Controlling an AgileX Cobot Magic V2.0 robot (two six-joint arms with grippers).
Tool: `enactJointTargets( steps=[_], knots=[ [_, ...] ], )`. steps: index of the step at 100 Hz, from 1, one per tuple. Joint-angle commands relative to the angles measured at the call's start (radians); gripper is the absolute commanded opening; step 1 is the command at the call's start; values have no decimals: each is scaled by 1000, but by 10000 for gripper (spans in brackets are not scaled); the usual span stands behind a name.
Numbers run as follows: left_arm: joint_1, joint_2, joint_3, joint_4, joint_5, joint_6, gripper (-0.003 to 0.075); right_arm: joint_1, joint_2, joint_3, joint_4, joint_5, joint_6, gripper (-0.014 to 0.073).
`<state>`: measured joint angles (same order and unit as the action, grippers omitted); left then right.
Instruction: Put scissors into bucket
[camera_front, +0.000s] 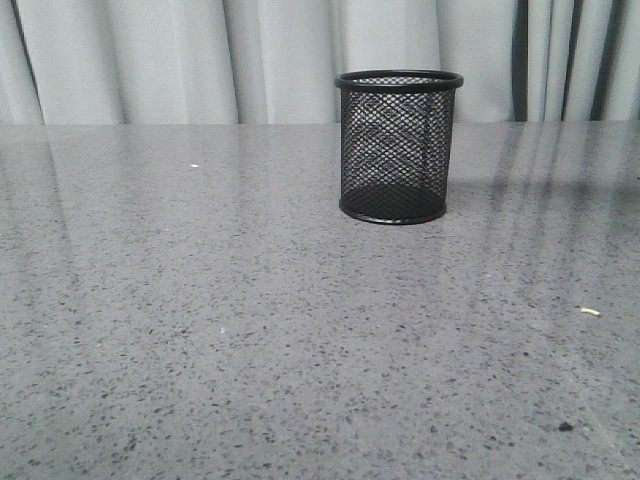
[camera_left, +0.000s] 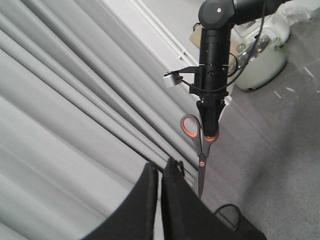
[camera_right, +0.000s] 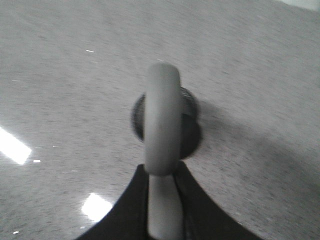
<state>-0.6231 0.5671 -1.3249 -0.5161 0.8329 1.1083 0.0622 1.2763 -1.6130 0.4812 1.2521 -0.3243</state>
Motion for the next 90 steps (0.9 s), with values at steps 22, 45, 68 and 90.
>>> enactJointTargets(
  steps=[22, 45, 68, 90],
  knots=[
    [-6, 11, 14, 26, -24, -26, -19, -4, 100, -53, 0, 43, 25, -64],
    [-6, 11, 58, 25, -24, -26, -19, 27, 216, -55, 0, 43, 25, -64],
    [-6, 11, 84, 25, -23, -26, -19, 85, 307, -55, 0, -13, 25, -64],
    [-6, 11, 88, 25, 37, -26, -19, 94, 340, -57, 0, -27, 25, -51]
  ],
)
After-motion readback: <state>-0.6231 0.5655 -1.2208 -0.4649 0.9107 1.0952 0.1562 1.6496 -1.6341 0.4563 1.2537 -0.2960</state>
